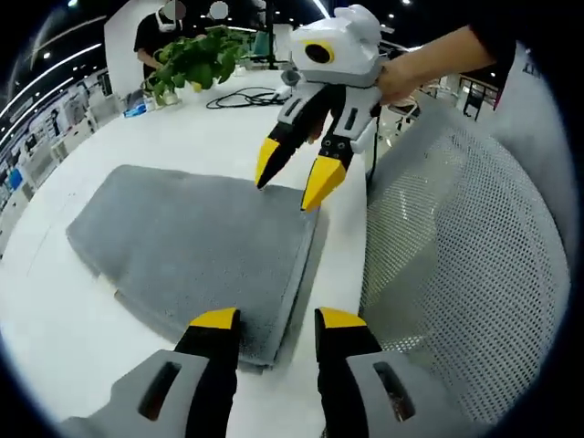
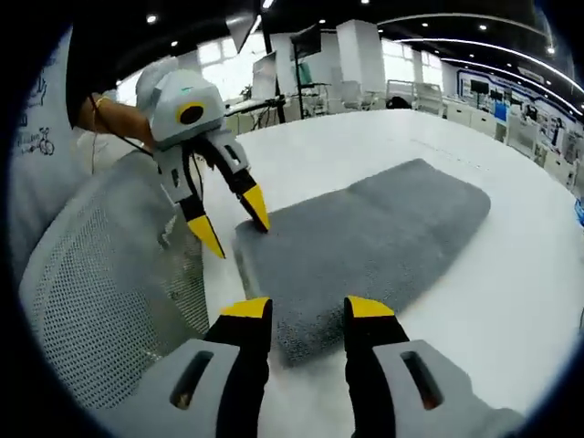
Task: Fold the towel on the table until its edges align and the towel forms a compact rectangular stack.
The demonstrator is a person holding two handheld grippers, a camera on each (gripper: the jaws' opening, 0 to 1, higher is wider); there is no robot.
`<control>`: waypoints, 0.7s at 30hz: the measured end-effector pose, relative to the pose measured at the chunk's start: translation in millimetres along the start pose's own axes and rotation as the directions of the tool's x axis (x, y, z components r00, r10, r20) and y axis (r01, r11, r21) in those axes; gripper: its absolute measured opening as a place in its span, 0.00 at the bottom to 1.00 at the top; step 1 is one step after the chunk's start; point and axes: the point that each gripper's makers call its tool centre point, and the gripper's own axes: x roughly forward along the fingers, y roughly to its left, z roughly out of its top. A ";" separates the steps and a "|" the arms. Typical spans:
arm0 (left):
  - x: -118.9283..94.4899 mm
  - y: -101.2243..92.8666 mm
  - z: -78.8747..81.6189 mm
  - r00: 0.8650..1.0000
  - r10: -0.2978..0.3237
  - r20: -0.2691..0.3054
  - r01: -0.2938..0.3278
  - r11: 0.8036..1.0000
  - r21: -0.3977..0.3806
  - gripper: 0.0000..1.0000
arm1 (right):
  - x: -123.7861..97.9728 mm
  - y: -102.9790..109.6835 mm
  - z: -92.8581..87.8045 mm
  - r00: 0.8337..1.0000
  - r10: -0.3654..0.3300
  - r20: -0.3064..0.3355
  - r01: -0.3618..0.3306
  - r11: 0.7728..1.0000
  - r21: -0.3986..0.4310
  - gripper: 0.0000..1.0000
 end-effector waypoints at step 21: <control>10.0 18.7 -6.2 0.997 0.058 -0.051 -0.049 0.985 0.163 0.10 | 22.8 -8.8 -22.3 0.991 -0.058 -0.123 0.030 0.974 -0.223 0.12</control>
